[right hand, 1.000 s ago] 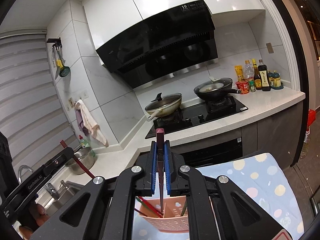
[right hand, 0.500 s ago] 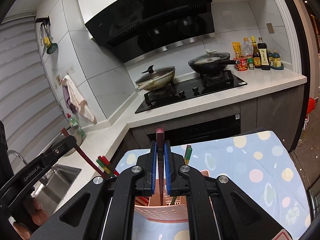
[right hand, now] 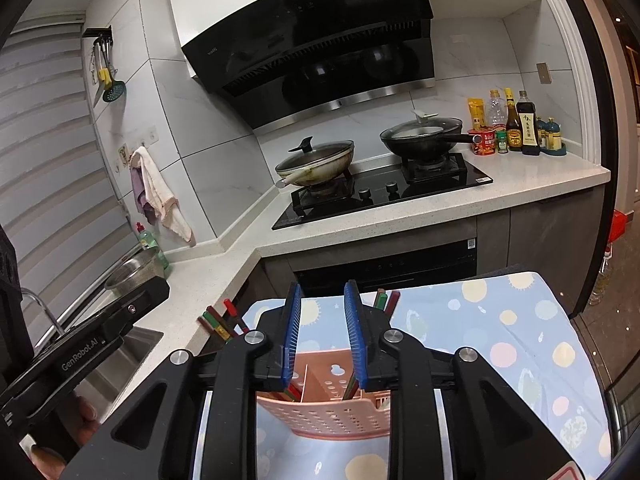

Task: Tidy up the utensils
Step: 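Move both open tools back toward the red chopstick and gold spoon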

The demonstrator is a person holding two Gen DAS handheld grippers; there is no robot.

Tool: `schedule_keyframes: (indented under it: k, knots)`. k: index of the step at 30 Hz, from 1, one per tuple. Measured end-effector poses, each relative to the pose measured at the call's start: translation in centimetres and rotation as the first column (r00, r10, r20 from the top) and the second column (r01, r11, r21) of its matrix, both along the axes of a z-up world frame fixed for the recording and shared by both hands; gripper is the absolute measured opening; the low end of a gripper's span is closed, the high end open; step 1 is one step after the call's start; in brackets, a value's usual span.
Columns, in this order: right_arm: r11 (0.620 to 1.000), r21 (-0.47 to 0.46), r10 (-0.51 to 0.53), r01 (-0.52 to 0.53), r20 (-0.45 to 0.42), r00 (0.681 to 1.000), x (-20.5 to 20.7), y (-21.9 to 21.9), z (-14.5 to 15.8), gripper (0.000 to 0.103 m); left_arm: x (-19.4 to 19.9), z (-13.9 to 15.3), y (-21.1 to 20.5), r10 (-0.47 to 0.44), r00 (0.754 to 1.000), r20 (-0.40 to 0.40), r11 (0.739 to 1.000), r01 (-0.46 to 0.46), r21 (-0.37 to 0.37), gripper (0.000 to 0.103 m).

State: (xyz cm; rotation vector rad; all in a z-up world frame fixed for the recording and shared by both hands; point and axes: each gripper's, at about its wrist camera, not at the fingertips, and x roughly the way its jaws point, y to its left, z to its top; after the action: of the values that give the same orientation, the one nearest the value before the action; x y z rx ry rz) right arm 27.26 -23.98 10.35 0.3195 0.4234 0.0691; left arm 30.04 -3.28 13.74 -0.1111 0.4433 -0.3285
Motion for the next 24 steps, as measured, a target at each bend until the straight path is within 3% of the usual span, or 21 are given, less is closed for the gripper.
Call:
schedule_keyframes:
  k: [8, 14, 21, 24]
  knots:
    - [1.0, -0.023, 0.013, -0.014, -0.037, 0.999, -3.7, 0.4, -1.1, 0.026, -3.0, -0.7, 1.1, 0.005, 1.0, -0.022, 1.0, -0.005, -0.002, 0.029]
    - [0.998, -0.057, 0.025, -0.03, -0.091, 0.995, -7.4, 1.3, -3.2, 0.026, -5.8, -3.1, 2.1, 0.013, 0.997, -0.082, 1.0, -0.012, 0.019, 0.03]
    - [0.992, -0.109, 0.044, -0.066, -0.189, 0.981, -12.6, 2.8, -7.4, 0.026, -9.7, -7.5, 3.0, 0.043, 0.984, -0.176, 0.997, -0.03, 0.071, 0.03]
    - [0.987, -0.136, 0.048, -0.083, -0.243, 0.969, -14.9, 3.2, -9.7, 0.026, -11.6, -9.8, 2.9, 0.074, 0.976, -0.207, 0.99, -0.048, 0.132, 0.03]
